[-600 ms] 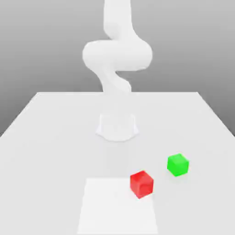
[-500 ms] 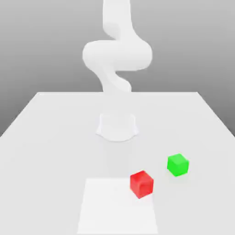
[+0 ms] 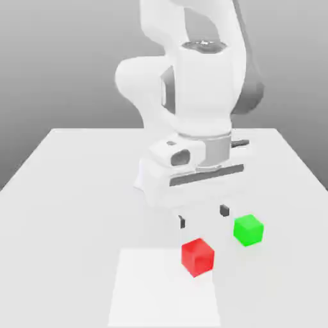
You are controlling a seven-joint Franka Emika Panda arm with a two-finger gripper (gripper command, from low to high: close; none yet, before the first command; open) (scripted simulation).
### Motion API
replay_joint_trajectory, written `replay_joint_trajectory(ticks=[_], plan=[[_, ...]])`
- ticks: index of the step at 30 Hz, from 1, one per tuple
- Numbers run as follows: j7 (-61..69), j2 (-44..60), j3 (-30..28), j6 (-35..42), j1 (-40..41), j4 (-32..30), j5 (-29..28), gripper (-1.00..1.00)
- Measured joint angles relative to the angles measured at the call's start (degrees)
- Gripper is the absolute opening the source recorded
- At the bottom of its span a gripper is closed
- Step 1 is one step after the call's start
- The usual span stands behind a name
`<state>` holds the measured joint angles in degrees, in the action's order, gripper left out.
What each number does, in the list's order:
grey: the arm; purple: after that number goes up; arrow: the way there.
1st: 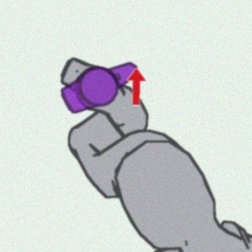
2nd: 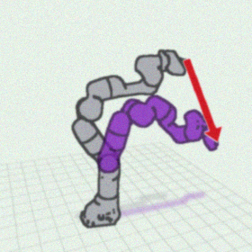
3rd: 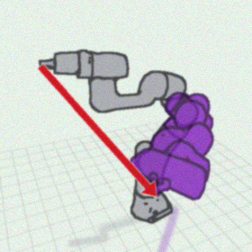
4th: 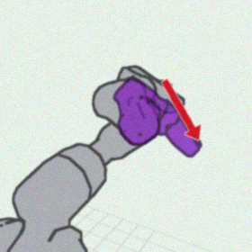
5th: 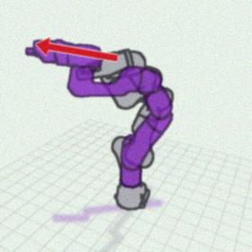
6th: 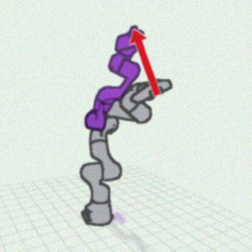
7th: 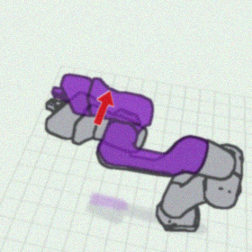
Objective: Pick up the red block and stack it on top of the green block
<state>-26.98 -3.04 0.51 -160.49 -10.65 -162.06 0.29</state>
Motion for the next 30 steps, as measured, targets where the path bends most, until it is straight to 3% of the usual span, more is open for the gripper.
replay_joint_trajectory(ticks=[6,7,14,21,30], plan=[[0.0,12.6,-0.1,-10.6,-0.2,0.6,-0.8,0.0],[0.0,14.6,-0.2,-12.2,-0.2,0.9,-0.8,-1.0],[-0.2,15.0,-0.1,-12.5,-0.1,1.0,-1.1,-1.0],[0.4,2.1,0.3,-1.5,0.0,-0.9,-0.2,-1.0],[-1.2,-8.9,7.9,4.8,-11.8,-5.3,6.9,-1.0]])
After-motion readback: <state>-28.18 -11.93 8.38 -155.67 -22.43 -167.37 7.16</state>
